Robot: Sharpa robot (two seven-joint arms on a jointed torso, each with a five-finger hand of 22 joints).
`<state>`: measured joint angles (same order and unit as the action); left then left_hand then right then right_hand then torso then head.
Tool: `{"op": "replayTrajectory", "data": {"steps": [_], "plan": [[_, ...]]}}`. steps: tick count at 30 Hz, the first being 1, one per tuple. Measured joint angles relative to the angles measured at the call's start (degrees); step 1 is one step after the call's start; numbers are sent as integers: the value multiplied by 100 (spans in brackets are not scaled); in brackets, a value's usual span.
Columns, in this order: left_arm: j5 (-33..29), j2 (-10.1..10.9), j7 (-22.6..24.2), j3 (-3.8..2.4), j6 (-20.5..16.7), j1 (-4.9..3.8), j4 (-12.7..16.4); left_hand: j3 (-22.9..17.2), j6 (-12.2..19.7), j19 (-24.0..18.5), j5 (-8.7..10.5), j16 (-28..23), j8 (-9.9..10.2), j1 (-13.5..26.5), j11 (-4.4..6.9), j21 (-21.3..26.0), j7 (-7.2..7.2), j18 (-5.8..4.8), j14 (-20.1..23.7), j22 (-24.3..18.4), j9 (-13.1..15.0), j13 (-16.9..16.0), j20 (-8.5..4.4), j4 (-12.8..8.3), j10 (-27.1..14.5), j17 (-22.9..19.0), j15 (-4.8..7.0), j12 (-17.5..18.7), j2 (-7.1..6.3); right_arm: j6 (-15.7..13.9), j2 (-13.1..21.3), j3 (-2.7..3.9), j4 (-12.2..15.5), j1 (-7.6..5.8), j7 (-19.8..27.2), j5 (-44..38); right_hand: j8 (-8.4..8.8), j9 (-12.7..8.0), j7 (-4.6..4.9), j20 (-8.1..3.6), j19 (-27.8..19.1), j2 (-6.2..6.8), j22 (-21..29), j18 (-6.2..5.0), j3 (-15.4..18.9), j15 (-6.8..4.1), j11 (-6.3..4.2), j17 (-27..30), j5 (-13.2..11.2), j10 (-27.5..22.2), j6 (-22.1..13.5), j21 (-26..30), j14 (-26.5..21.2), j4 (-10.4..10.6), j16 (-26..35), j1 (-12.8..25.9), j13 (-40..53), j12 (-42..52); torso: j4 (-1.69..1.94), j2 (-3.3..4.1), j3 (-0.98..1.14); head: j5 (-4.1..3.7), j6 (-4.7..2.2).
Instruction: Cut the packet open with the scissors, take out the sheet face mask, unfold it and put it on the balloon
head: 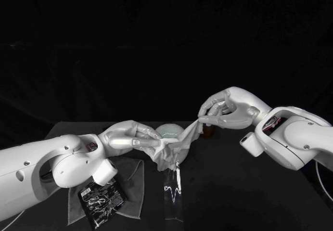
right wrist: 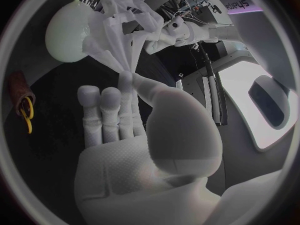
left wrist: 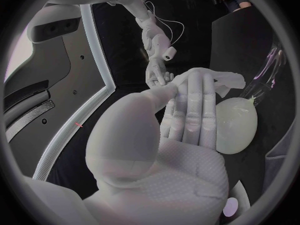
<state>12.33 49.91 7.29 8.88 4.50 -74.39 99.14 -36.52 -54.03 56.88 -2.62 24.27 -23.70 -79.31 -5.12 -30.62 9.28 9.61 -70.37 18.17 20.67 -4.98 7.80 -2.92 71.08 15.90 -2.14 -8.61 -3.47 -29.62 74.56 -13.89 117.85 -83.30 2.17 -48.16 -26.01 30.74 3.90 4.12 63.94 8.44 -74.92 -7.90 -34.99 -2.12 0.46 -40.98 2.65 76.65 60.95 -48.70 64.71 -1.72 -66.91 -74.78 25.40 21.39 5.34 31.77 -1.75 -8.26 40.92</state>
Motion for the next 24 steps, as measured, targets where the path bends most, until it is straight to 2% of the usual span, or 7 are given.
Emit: {"op": "replayTrajectory", "data": {"steps": [4, 9, 13, 17, 19, 21, 24], "plan": [[244, -221, -38, 2, -173, 111, -275, 0, -10, -50, 0, 0, 0, 0, 0, -38, -28, -15, -13, 27, 0, 0, -10, 0, 0, 6, 11, 0, 0, 6, -199, -19, -172, 222, -60, -30, 15, 1, 0, 0, 0, 0, -2, 1, 1, 0, -2, 0, 0, 2, 0, 0, 0, 0, 0, 0, 2, -1, -4, 15, 0, -40, 85], [692, -555, -63, -2, -382, 180, -894, 0, -9, -101, 0, -32, 18, 1, 0, -78, -28, -32, -33, 61, 1, 0, -1, 0, 40, 18, 28, 29, -1, -33, -659, -18, -678, 414, -146, -145, 3, 3, -7, 0, 0, 1, -3, 1, 7, 0, -14, 10, 0, 14, -8, 0, 0, 6, 0, 1, 6, -3, -12, 30, 1, -56, 126], [1021, -832, -71, -24, -521, 196, -1426, 0, -9, -140, 0, -32, 29, 1, 0, -112, -29, -33, -50, 88, 2, 6, -2, 0, 40, 33, 30, 29, -1, -122, -1039, -17, -1180, 503, -215, -232, -9, 3, 13, 0, 0, 24, -3, 1, 4, 1, -14, 12, -1, 14, 12, 0, 0, 8, 0, 24, 6, -4, -18, 41, 4, -38, 163], [1233, -981, -70, -64, -623, 193, -1769, 0, -8, -154, 0, -32, 30, 1, 0, -153, -29, -35, -60, 116, 3, 6, 10, 0, 40, 49, 38, 53, -1, -225, -1254, -9, -1469, 536, -261, -290, -10, 5, 15, 0, 0, 23, -2, 1, -11, 0, -14, 6, -1, 14, 11, 0, 0, 24, 0, 23, 11, -4, -21, 45, 4, -12, 181], [1321, -1029, -65, -114, -653, 187, -1912, 0, -8, -181, 0, -32, 31, 1, 0, -176, -29, -35, -61, 134, 3, 6, -2, 0, 40, 57, 39, 53, -1, -287, -1343, 7, -1591, 540, -277, -314, -10, 6, 15, 0, 0, 23, -2, 2, -11, 1, -13, 9, -1, 14, 10, 0, 0, 24, 0, 22, 13, -4, -24, 46, 5, -5, 189], [1402, -1066, -55, -178, -664, 155, -2041, 0, -8, -181, 0, -32, 33, 1, 0, -194, -30, -36, -61, 149, 3, 6, -2, 0, 40, 59, 38, 53, -1, -353, -1431, 35, -1685, 521, -285, -337, -10, 8, 17, 0, 0, 22, -1, 2, -11, 1, -13, 10, -2, 13, 8, 16, 0, 24, 0, 22, 13, -5, -24, 46, 5, -2, 197], [1504, -1117, -43, -232, -645, 77, -2202, 0, -7, -224, 0, -32, 34, 1, 0, -225, -30, -35, -61, 183, 4, 12, 0, 0, 40, 77, 38, 82, -1, -436, -1566, 77, -1807, 449, -289, -366, -10, 8, 19, 0, 0, 22, 1, 5, -11, 1, -13, 17, -2, 13, 6, 28, 0, 24, 0, 22, 13, -5, -24, 44, 7, 3, 216]]}}
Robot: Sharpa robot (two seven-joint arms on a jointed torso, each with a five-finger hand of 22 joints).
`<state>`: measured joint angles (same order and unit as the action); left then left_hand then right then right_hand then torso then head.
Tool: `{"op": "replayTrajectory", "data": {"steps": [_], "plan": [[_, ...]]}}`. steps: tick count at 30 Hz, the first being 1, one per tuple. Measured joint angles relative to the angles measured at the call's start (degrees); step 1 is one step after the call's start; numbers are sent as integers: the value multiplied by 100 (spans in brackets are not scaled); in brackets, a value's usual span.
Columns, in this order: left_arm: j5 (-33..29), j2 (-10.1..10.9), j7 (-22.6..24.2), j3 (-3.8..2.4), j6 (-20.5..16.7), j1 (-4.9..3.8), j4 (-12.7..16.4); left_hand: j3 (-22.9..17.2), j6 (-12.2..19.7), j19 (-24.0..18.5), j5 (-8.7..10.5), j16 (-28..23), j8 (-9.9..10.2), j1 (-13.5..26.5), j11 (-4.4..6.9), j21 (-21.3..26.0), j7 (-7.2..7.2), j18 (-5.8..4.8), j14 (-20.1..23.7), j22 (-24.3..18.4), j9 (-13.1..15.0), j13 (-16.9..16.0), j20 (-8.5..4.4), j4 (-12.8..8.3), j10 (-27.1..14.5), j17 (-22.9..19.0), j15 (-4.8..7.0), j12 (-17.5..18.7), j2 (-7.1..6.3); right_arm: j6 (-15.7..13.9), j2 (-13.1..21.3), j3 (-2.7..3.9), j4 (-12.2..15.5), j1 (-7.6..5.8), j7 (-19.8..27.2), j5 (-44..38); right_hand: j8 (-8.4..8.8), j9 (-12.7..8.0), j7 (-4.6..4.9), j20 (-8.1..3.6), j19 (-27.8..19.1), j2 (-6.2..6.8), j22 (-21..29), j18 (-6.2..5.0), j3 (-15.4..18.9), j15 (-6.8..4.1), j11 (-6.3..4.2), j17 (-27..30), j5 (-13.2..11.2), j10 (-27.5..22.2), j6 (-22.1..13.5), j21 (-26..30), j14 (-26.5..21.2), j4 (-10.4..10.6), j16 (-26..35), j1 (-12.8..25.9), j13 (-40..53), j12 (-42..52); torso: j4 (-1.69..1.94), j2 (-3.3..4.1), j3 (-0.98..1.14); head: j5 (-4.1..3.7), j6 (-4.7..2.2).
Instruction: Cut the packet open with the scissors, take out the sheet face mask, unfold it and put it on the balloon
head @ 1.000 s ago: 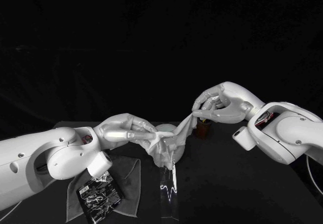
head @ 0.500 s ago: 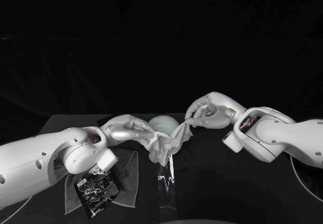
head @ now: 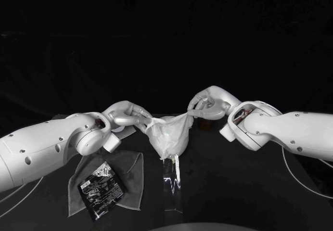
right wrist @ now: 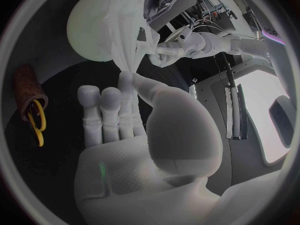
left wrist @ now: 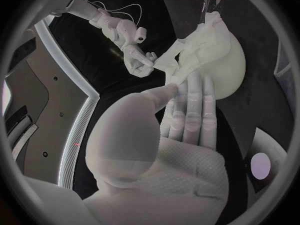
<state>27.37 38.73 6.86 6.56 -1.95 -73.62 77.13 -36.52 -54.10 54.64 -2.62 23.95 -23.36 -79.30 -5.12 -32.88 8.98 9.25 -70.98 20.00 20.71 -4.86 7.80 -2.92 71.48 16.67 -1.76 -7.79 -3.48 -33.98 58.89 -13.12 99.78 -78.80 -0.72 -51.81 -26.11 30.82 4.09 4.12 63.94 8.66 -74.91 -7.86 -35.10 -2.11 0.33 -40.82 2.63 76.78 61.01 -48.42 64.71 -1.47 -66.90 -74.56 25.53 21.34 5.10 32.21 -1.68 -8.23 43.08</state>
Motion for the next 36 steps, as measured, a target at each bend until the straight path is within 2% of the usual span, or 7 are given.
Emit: {"op": "replayTrajectory", "data": {"steps": [7, 16, 25, 28, 33, 36], "plan": [[219, -183, 9, -53, 181, -172, -331, 16, 5, -40, 0, 0, 32, 0, 0, -90, -5, -2, 0, 55, 77, 0, -1, -16, 0, 28, -1, 22, 0, -124, -300, 66, -351, -168, 0, -73, 5, 1, 1, 0, 0, -9, 1, 31, 0, 0, 1, 8, -1, -1, -2, 0, 0, 0, 0, -9, -1, 26, 13, -11, -2, -16, 20], [453, -418, 14, -65, 364, -247, -708, 32, -35, -143, 2, 0, 61, 0, 0, -244, -6, -4, -8, 174, 77, 5, 16, -32, 40, 121, -10, 65, -1, -188, -588, 107, -930, -335, -2, -172, 13, 3, 4, 0, 0, -16, -2, 37, 1, 8, 1, 9, -12, -1, -6, 1, 8, 0, 0, -16, 0, 27, 18, 3, -5, -9, 12], [429, -515, 36, -72, 417, -313, -883, 32, -34, -204, 11, 73, 65, 1, 0, -345, -6, -4, -8, 255, 77, 5, -1, -32, 40, 202, -11, 81, -1, -186, -730, 121, -1142, -395, -2, -239, -4, 3, -2, 0, 0, -16, -4, 39, 1, 8, 2, 4, -13, -2, -1, 1, 8, 0, 0, -16, 6, 26, 13, -3, 0, 27, 8], [365, -528, 38, -80, 435, -378, -919, 32, -45, -248, 12, 114, 89, 1, -7, -389, 4, -5, -8, 283, 77, 5, 15, -32, 58, 233, -12, 86, -1, -185, -744, 124, -1168, -412, -2, -261, -4, 3, -6, 0, 0, -16, -3, 39, 1, 8, 2, 4, -21, -2, 2, 1, 8, 0, 0, -16, 6, 25, 13, -9, 1, 32, -18], [204, -524, 37, -110, 510, -554, -981, 32, -54, -285, 18, 128, 100, 1, 0, -430, 14, -6, -8, 314, 77, 5, 17, -32, 82, 268, -13, 86, -1, -185, -765, 137, -1242, -501, -2, -292, -2, 4, -6, 0, 0, -16, -2, 40, 2, 9, 2, 5, -23, -2, 2, 1, 8, 0, 0, -16, 6, 24, 13, -11, 2, 38, -94], [112, -526, 30, -136, 575, -667, -1012, 32, -67, -309, 19, 150, 116, 1, 0, -450, 1, -6, -8, 330, 78, 5, 22, -32, 82, 286, -13, 86, -1, -185, -789, 142, -1298, -564, 2, -302, 3, 3, -7, 0, 0, -16, 0, 41, 2, 8, 3, 5, -24, -3, 1, 1, 8, 0, 0, -16, 6, 24, 13, -10, 1, 15, -146]]}}
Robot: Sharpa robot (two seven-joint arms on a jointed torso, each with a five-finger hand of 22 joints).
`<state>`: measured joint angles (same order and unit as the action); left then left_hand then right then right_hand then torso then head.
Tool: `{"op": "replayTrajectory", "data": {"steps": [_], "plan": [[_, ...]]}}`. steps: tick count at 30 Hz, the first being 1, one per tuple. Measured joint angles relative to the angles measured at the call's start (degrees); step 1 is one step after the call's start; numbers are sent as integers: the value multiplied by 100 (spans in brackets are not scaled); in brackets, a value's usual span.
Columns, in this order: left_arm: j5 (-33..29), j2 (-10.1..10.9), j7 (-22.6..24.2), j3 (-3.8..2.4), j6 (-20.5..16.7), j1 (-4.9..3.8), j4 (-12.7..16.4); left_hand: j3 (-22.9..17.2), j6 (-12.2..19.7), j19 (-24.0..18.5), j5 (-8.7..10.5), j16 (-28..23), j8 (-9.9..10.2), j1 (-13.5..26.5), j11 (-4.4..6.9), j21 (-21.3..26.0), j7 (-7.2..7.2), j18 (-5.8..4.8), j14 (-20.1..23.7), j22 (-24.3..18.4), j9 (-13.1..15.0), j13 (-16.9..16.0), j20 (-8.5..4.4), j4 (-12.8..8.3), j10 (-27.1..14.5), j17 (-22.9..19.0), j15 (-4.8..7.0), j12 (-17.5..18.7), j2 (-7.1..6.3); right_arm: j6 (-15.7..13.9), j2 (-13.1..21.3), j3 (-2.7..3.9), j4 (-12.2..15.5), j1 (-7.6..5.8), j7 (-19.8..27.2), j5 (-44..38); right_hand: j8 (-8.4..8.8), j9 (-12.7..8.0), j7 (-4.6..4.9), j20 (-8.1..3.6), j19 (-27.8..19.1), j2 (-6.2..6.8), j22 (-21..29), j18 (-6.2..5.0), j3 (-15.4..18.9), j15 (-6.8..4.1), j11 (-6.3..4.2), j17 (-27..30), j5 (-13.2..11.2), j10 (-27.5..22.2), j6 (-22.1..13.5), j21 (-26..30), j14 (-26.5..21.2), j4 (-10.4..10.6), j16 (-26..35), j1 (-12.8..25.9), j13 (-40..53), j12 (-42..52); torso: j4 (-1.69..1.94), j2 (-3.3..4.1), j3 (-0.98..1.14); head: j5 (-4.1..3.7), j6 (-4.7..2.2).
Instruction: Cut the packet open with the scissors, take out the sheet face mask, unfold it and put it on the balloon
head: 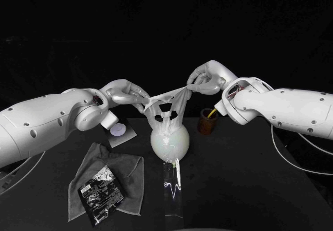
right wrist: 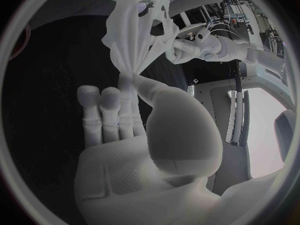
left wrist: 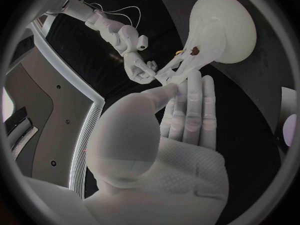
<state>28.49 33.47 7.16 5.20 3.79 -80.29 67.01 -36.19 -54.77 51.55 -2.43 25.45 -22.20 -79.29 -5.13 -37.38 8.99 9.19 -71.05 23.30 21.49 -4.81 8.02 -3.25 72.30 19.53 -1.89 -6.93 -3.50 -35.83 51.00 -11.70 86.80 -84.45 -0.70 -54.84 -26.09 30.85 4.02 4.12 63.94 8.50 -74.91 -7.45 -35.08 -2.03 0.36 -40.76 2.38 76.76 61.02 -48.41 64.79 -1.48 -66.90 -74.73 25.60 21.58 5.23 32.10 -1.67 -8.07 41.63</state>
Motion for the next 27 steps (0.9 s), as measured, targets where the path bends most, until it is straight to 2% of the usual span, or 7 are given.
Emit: {"op": "replayTrajectory", "data": {"steps": [6, 13, 17, 27], "plan": [[-109, -89, -6, -49, 122, -156, -114, 0, -8, -47, 3, 44, 12, 0, 12, -47, -8, -1, 14, 31, 0, 0, 8, 0, 12, 39, 12, 28, 0, 5, -90, 7, -124, -90, 5, -18, 7, 4, -7, 0, 0, 0, 1, 2, 0, 0, 9, 1, 27, -9, -9, 0, 0, 0, 0, 0, 5, -1, -3, 9, 0, -17, -79], [-115, -353, -12, -79, 260, -302, -494, 16, -30, -99, 5, 73, 28, 15, 12, -113, -27, -4, 56, 85, 0, 0, 17, -15, 53, 97, 35, 28, -15, 9, -249, 23, -349, -184, 9, -53, -8, 3, -4, 0, 0, 0, -1, 20, 0, 0, 9, 3, 27, -9, -12, 0, 0, 0, 0, 0, 5, -1, -5, 19, 0, -5, -154], [-62, -524, -12, -82, 304, -328, -807, 15, -50, -153, -14, 93, 34, 15, 21, -137, -7, -39, 104, 114, 1, -2, 30, -15, 63, 128, 24, 28, -15, 5, -340, 50, -525, -256, 15, -68, -8, 2, -4, 0, 0, 0, -3, -45, 1, 1, 9, -3, 27, -9, -13, 0, 0, 0, 0, 0, 5, -1, -6, 24, 1, -4, -166], [119, -1022, 123, -94, 293, -346, -1718, 16, -70, -180, -14, 97, 50, 31, 21, -162, -27, -40, 125, 141, 1, -5, 16, -16, 62, 157, 43, 28, -31, -26, -661, 112, -983, -388, 31, -94, -7, 1, 1, 0, 0, 0, -3, -46, 1, -21, 9, -15, 26, -9, -19, 0, 23, 0, 0, 0, 10, -13, -19, 38, 3, 3, -164]]}}
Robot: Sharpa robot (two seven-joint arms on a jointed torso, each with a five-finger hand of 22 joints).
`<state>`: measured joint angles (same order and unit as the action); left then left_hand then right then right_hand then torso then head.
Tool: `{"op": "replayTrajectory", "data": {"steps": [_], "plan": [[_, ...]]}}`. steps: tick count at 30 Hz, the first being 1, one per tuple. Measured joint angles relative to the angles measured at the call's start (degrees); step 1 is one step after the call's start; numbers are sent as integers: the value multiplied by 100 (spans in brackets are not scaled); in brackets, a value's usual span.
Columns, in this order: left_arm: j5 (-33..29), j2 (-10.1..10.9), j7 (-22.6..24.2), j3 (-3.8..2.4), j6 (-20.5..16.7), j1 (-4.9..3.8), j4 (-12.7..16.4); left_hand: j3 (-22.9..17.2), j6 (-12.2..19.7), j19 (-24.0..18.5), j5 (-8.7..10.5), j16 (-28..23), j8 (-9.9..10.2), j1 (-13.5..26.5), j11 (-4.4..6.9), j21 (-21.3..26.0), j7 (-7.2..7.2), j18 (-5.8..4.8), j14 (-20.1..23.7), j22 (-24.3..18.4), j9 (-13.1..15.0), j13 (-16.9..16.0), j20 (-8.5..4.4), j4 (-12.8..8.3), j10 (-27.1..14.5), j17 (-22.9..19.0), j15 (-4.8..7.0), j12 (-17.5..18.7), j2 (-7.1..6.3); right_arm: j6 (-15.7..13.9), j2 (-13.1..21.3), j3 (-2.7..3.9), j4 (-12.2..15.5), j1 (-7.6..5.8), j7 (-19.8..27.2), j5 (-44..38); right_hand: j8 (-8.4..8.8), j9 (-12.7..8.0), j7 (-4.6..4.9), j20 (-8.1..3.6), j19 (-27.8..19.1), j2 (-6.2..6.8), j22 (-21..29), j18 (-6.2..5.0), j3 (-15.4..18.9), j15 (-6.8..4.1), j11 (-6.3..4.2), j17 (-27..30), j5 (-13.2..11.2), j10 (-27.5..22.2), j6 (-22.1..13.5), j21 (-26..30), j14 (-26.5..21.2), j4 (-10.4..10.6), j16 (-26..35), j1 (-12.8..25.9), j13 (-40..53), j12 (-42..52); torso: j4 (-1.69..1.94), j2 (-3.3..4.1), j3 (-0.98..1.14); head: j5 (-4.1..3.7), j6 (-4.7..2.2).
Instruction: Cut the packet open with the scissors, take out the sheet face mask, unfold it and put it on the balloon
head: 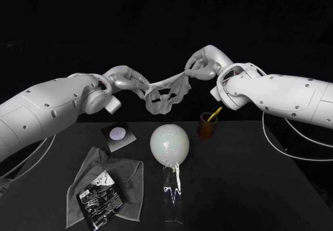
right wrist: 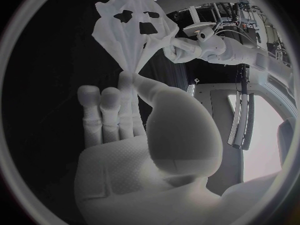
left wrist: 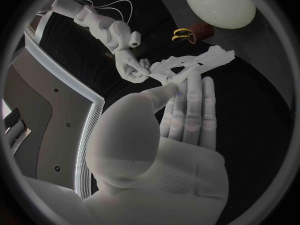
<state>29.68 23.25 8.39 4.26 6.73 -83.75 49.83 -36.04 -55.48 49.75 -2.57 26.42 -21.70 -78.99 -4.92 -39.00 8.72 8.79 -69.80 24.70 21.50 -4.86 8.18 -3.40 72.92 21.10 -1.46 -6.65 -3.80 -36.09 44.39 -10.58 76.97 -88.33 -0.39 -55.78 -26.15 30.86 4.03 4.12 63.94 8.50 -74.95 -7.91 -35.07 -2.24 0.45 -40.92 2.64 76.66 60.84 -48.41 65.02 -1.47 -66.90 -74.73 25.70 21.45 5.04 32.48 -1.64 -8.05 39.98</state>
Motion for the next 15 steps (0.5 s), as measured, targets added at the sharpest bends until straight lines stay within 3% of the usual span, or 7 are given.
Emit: {"op": "replayTrajectory", "data": {"steps": [7, 15], "plan": [[126, -168, 150, -4, -7, -2, -333, 0, 0, -34, 0, 35, 30, 7, 0, -66, 0, 0, 30, 41, 1, 0, 34, 0, -1, 42, -10, 28, -7, -16, -117, 16, -211, -72, -7, -24, 3, 1, 3, 0, 0, 0, 2, 1, 0, 0, 0, 1, -2, 0, -6, 0, 0, 0, 0, 0, 0, 0, -8, 31, 1, 2, 2], [224, -212, 278, -5, 30, 0, -341, 16, -55, -198, 0, 118, 96, -16, 0, -155, -11, -1, 196, 125, 6, 0, 55, -16, 41, 143, -30, 67, -30, 20, -2, 5, -94, -75, -46, -33, -3, 8, -16, 0, 0, 0, 4, 1, -10, 1, 1, -5, -2, -1, -4, -28, 0, -11, -23, 0, 0, 16, -10, 48, -9, -12, 29]]}}
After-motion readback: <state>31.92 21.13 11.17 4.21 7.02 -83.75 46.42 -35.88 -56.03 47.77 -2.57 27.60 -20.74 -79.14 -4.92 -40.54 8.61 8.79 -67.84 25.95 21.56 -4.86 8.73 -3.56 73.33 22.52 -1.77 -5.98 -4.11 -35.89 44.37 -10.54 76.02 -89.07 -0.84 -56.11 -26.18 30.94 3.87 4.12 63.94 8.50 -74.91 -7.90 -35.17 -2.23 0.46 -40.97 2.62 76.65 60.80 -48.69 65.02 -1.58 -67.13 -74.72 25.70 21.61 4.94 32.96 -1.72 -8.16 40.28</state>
